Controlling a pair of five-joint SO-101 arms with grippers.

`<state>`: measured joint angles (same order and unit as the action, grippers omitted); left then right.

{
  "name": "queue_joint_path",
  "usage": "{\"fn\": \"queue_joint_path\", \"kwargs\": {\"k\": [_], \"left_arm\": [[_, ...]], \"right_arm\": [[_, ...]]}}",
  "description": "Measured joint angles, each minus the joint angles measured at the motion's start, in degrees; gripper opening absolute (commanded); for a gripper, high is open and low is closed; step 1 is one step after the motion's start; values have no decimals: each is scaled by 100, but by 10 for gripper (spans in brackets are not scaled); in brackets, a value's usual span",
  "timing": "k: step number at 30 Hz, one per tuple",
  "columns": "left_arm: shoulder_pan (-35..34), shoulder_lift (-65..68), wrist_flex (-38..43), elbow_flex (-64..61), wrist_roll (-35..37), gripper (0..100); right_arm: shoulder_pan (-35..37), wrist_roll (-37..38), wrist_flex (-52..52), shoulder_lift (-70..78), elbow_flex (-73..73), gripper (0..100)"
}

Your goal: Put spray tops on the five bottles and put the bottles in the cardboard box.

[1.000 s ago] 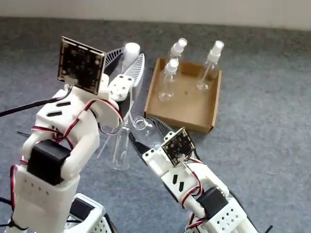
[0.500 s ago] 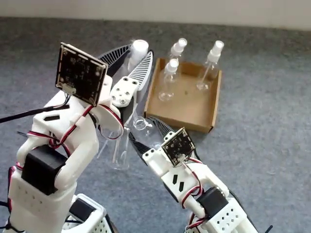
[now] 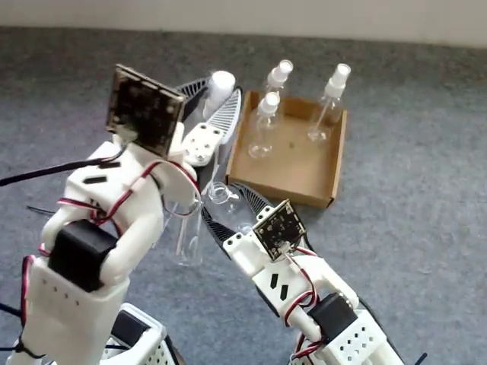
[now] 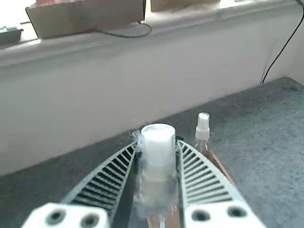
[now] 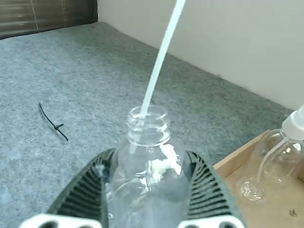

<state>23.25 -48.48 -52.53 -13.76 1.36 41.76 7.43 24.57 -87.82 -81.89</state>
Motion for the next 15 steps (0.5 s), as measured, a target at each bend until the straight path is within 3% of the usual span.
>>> {"fn": "queue_joint_path", "kwargs": {"k": [6, 11, 15], "left_arm": [[369, 0, -132, -316, 0, 4], [431, 0, -905, -316, 0, 4], [431, 0, -1433, -316, 18, 4]], "right_arm": [[0, 0, 0, 0, 0, 4], [-246, -26, 0, -18, 0, 4], [-484, -554, 9, -18, 0, 4]]}}
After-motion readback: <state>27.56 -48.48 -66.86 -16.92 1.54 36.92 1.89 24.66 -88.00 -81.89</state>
